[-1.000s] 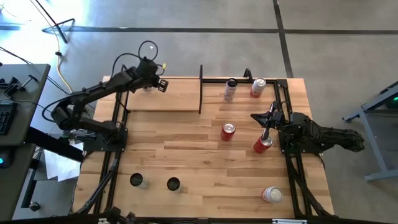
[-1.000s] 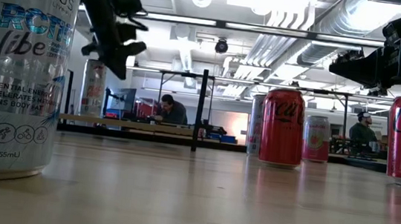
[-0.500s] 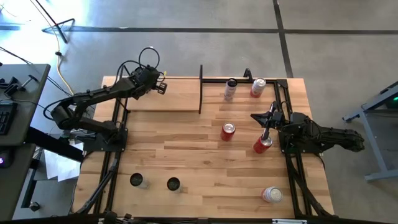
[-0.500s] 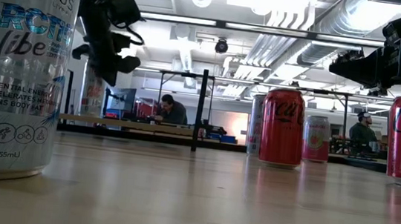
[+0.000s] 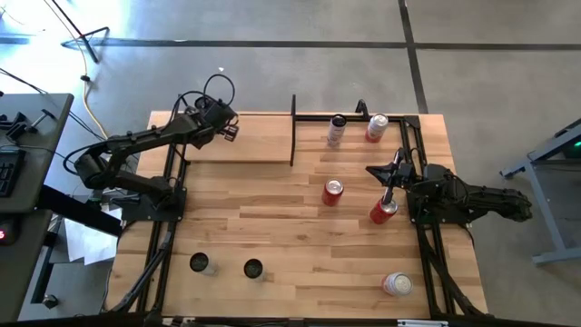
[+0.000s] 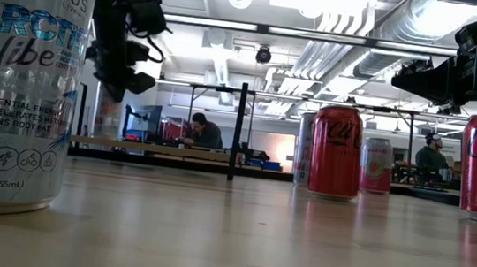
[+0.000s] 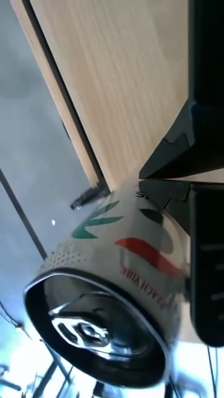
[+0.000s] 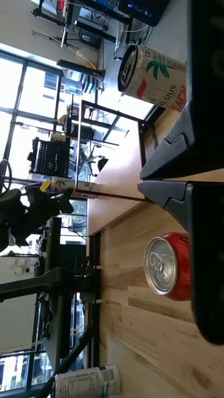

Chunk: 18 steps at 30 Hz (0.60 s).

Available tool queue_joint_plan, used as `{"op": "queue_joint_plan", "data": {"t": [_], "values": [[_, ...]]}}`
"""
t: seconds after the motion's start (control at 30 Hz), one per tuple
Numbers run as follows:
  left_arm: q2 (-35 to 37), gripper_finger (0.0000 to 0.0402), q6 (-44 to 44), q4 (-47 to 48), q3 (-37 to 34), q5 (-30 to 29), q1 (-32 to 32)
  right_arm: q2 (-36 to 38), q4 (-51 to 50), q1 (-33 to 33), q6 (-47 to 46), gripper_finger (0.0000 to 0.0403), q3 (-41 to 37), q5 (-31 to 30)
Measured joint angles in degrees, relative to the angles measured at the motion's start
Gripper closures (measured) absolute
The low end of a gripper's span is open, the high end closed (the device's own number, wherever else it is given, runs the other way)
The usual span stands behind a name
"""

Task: Place canned beverage on shelf
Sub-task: Put the bottom white-pink soda can on the shelf

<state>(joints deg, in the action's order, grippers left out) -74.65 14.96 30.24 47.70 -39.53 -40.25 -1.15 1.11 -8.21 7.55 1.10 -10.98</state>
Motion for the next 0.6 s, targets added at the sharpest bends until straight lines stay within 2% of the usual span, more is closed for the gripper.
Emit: {"op": "queue_joint_plan", "data": {"t": [0.2,0.37,0.6], "values": [[0.59,0.0396,1.07,3.56,0.00,-3.98,1.56,0.01,0.01,-0.01,0.00,0.0403,-0.02,0.00],[2.10,0.0396,2.11,4.88,0.00,-4.54,3.14,0.01,-0.01,-0.01,0.00,0.0403,0.01,0.00],[2.01,0.0396,-0.04,2.87,-0.02,0.04,4.11,0.01,0.00,0.00,0.00,0.0403,-0.01,0.00]]}}
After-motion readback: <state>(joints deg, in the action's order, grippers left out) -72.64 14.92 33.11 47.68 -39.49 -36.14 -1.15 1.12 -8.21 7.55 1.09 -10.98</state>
